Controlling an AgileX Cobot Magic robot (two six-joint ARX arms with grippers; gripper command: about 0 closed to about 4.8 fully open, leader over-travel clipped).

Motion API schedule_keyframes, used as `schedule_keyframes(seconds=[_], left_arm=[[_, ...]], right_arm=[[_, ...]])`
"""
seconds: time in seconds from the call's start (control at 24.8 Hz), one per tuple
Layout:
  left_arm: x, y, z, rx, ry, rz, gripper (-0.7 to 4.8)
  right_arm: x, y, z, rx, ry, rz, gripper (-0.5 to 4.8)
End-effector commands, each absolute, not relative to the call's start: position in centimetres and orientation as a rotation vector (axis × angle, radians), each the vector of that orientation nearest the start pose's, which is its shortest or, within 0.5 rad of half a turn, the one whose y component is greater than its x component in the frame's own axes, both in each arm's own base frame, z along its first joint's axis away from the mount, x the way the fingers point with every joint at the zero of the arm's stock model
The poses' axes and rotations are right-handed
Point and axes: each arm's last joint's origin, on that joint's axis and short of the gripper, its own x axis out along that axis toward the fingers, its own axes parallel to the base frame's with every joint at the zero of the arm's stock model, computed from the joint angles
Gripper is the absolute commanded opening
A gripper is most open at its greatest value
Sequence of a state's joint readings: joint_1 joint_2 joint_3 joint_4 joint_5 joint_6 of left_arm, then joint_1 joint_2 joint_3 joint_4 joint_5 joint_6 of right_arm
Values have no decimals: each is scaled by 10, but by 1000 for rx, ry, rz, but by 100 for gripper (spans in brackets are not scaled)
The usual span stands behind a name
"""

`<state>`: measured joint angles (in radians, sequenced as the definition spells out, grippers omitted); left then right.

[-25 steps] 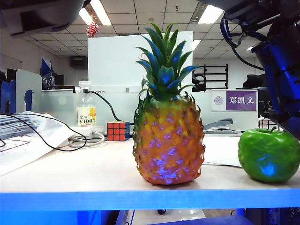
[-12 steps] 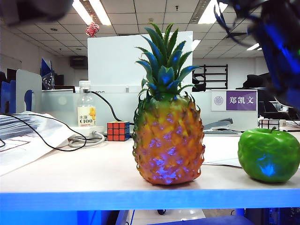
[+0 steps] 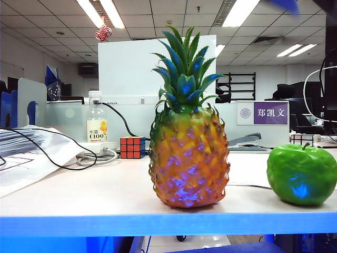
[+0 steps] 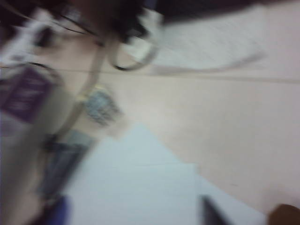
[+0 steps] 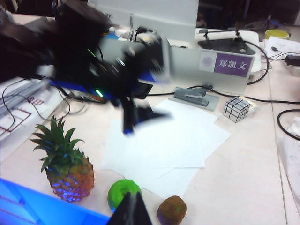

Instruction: Arrange all the fruits from large to small from left to right in a row.

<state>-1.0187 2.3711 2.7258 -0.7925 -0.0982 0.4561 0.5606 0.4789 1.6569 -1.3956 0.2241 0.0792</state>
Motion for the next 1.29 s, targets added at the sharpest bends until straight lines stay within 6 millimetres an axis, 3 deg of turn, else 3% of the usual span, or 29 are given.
schedule_keyframes(seconds=[0.04, 0.16, 0.2, 0.24, 0.28, 0.32, 0.4, 0.52, 0.73, 0.93, 1.29], left_arm=[[251, -388, 454, 606, 43, -868, 189], [219, -333, 521, 536, -78, -756, 110], [212, -322, 531, 522, -95, -742, 89], [196, -296, 553, 497, -125, -721, 35], [190, -286, 560, 483, -132, -713, 14], [175, -261, 575, 456, -134, -695, -6], [156, -229, 587, 458, -104, -645, -6], [133, -182, 589, 519, 37, -466, -6], [110, -145, 582, 520, 181, -451, -6], [84, -103, 595, 395, 125, -439, -6], [34, -24, 607, 220, 5, -421, -6]], right_arm=[[-76, -53, 441, 42, 202, 357, -5], [-80, -55, 411, 56, 230, 354, -5], [-79, -54, 405, 52, 239, 353, -5], [-75, -52, 393, 41, 266, 351, -5], [-73, -51, 387, 35, 283, 350, -5], [-65, -46, 375, 17, 326, 350, -5], [-50, -37, 358, -16, 409, 344, -5], [-20, -18, 337, -38, 455, 350, -5], [6, -1, 328, -18, 363, 399, -5], [25, 11, 327, 28, 216, 411, -5], [39, 20, 326, 43, 78, 419, -5]])
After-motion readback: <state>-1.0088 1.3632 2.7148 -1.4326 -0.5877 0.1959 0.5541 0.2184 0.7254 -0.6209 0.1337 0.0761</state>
